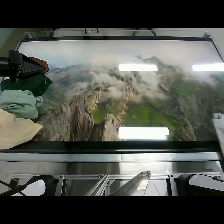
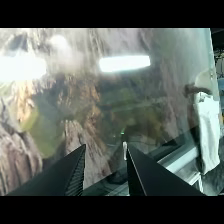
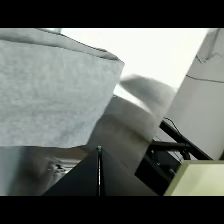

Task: Fold the shirts.

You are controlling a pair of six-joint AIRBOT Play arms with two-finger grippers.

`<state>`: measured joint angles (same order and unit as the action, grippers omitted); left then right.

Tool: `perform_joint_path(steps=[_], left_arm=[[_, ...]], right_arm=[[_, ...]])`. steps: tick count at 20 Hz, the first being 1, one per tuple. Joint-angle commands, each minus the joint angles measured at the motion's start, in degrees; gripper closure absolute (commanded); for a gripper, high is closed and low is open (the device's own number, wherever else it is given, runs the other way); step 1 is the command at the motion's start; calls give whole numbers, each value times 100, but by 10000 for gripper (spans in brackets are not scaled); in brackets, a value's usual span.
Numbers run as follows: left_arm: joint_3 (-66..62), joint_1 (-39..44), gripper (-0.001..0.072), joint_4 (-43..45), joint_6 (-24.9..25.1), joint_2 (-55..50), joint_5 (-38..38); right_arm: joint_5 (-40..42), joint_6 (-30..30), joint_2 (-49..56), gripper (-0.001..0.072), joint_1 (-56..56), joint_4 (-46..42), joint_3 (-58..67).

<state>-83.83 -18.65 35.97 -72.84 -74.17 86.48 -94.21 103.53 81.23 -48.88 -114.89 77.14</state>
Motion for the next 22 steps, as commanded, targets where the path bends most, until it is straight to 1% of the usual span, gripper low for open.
perform_joint_path(steps=[1, 2, 3, 5, 7, 9, 10, 12, 14, 16, 18, 20, 22], left_arm=[[0, -7, 442, -7, 0, 0, -92], [0, -7, 569, 2, 4, 0, -96], [2, -7, 688, 0, 138, 0, -90], [2, -4, 686, 0, 299, 2, 162], [144, 52, 686, 7, 492, 61, 474], [844, 166, 686, 48, 638, 411, 452], [1392, 256, 686, 46, 737, 704, 319], [2612, 435, 685, 48, 831, 1388, -85], [3705, 553, 685, 50, 949, 1989, -232], [4562, 597, 685, 50, 1082, 2487, -221], [5257, 595, 685, 50, 1132, 2970, -271], [5818, 595, 685, 50, 1134, 3438, -356], [6207, 588, 685, 46, 1117, 3899, -393]], right_arm=[[94, 72, -92, 689, 645, 1263, 472], [273, 87, -129, 690, 896, 1803, 472], [444, 52, -157, 690, 1198, 2472, 466], [520, -297, -214, 690, 1947, 3556, 380], [621, -577, -422, 691, 2938, 4004, 90], [951, -669, -785, 691, 4085, 3995, -457], [1200, -636, -1014, 692, 4640, 4017, -839], [1681, -450, -1484, 692, 5584, 4015, -1665], [2159, -275, -1971, 692, 6273, 4015, -2527], [2597, -142, -2380, 692, 6603, 4094, -3263], [2883, -136, -2787, 691, 6802, 4476, -3875], [3101, -162, -3099, 691, 6913, 4715, -4190], [3130, -258, -3246, 691, 6907, 4769, -4194]])
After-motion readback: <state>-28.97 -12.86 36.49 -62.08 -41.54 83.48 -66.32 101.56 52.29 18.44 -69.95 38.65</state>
